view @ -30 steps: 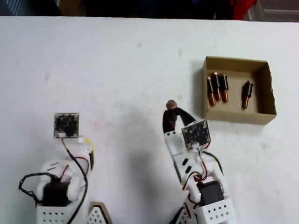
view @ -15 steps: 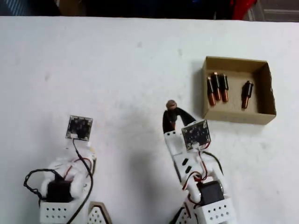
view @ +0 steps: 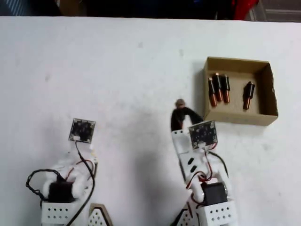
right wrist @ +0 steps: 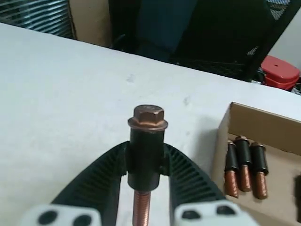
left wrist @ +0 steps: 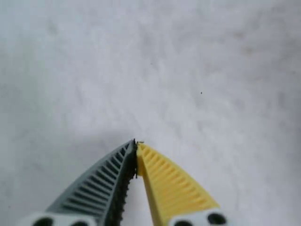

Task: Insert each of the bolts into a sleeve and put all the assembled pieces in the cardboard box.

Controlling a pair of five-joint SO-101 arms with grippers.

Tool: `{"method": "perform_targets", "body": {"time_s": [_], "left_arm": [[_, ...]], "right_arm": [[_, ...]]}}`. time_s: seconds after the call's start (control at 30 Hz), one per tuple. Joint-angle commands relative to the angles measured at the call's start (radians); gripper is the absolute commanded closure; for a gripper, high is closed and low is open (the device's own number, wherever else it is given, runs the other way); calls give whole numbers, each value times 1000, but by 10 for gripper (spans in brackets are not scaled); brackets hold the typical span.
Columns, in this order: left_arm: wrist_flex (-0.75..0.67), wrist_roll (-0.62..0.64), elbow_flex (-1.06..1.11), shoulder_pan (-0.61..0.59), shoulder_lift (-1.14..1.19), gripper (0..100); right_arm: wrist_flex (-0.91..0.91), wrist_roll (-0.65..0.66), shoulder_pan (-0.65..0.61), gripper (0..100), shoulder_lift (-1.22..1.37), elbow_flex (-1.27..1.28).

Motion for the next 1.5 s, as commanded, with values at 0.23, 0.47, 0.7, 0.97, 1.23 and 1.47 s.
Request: {"method": "perform_targets", "body": {"time_s": [0.23, 0.47, 0.7, 0.97, 1.23, 1.47], "left_arm": [[-8, -8, -2, -5, -7, 976], [-9, 2, -2, -7, -7, 976], [-11, 110, -2, -84, -7, 976], [-11, 107, -2, -94, -7, 974], [-11, 107, -2, -94, -7, 974], [-20, 107, -2, -94, -7, 976]], "right_arm": [[257, 78, 143, 981, -5, -244], [354, 78, 219, 981, -5, -394], [349, 78, 255, 981, -4, -400], [323, 77, 255, 981, 93, -453], [320, 77, 255, 981, 481, -692], [292, 78, 298, 981, 894, -898]]}}
